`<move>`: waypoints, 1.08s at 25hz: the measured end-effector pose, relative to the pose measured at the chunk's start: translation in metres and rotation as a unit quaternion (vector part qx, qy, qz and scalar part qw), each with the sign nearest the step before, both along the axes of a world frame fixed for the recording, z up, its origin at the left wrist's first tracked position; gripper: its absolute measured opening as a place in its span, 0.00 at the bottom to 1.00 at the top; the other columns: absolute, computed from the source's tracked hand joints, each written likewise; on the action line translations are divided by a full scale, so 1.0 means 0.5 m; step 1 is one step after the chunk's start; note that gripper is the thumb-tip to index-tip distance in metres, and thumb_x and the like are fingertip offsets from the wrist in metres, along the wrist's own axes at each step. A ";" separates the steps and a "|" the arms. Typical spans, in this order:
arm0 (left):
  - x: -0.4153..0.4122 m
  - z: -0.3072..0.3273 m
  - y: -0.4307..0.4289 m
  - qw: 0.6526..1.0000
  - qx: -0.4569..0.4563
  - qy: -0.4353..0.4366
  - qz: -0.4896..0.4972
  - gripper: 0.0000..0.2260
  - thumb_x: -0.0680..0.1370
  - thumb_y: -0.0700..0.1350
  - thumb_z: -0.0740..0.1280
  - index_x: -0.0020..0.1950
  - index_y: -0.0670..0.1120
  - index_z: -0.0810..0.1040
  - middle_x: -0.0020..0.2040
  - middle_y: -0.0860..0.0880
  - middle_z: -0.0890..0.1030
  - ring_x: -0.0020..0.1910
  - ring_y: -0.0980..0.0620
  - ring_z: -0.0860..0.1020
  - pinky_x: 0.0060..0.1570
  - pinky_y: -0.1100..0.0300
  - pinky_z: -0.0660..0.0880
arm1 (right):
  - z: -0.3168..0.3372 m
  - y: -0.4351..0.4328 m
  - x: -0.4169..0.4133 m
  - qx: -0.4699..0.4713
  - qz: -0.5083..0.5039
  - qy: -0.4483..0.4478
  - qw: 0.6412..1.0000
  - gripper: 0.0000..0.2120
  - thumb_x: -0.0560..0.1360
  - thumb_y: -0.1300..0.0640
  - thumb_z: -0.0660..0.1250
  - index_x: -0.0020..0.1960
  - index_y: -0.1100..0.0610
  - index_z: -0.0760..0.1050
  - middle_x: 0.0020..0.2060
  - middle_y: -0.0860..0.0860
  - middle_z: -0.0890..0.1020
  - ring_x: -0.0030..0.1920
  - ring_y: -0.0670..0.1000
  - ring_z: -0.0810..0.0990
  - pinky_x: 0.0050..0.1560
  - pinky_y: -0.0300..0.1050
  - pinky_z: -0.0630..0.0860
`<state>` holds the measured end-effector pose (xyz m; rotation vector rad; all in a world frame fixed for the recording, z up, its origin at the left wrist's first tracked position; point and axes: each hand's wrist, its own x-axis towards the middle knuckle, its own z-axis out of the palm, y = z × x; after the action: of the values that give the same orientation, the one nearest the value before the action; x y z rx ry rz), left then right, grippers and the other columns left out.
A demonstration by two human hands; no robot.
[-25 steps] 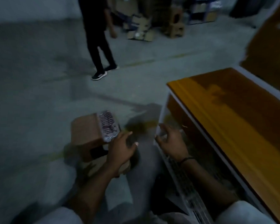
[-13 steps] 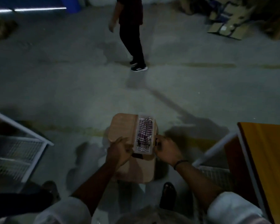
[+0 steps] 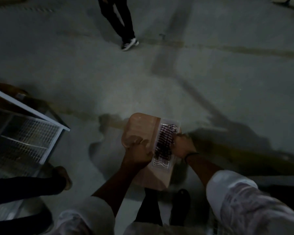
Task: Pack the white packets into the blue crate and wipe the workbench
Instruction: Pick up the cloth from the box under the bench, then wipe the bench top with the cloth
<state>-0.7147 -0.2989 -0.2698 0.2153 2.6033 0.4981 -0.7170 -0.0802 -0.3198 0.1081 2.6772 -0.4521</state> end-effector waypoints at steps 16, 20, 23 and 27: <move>-0.236 -0.129 -0.039 0.994 0.036 0.019 -0.097 0.28 0.74 0.61 0.63 0.65 0.43 0.82 0.63 0.41 0.82 0.67 0.42 0.79 0.67 0.45 0.74 | -0.102 -0.040 -0.196 0.126 0.005 -0.079 0.989 0.28 0.78 0.50 0.44 0.69 0.55 0.73 0.65 0.61 0.75 0.71 0.67 0.62 0.69 0.58 0.58; -0.269 -0.071 -0.009 0.988 0.023 -0.002 -0.150 0.31 0.77 0.61 0.59 0.75 0.44 0.73 0.75 0.44 0.72 0.76 0.45 0.67 0.77 0.53 0.57 | -0.046 -0.030 -0.159 0.076 -0.019 0.022 0.997 0.29 0.71 0.42 0.49 0.58 0.53 0.81 0.54 0.59 0.80 0.61 0.64 0.70 0.55 0.57 0.63; -0.282 -0.042 0.039 0.983 0.060 -0.005 -0.174 0.29 0.79 0.56 0.64 0.78 0.46 0.69 0.77 0.45 0.70 0.78 0.44 0.65 0.77 0.52 0.54 | 0.001 -0.010 -0.102 0.083 -0.056 0.097 0.990 0.21 0.68 0.41 0.57 0.45 0.53 0.82 0.47 0.53 0.79 0.50 0.60 0.72 0.46 0.53 0.65; -0.277 0.000 0.128 0.968 0.123 -0.004 -0.219 0.28 0.73 0.54 0.66 0.72 0.49 0.76 0.74 0.47 0.73 0.73 0.43 0.71 0.72 0.49 0.67 | 0.098 0.025 -0.020 0.104 -0.138 0.221 0.960 0.10 0.70 0.46 0.68 0.43 0.52 0.78 0.41 0.49 0.80 0.49 0.56 0.71 0.44 0.50 0.60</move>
<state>-0.8534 -0.2349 -0.2696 0.8444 2.3766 0.6504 -0.7272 -0.0677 -0.2708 0.5029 3.1615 -0.3005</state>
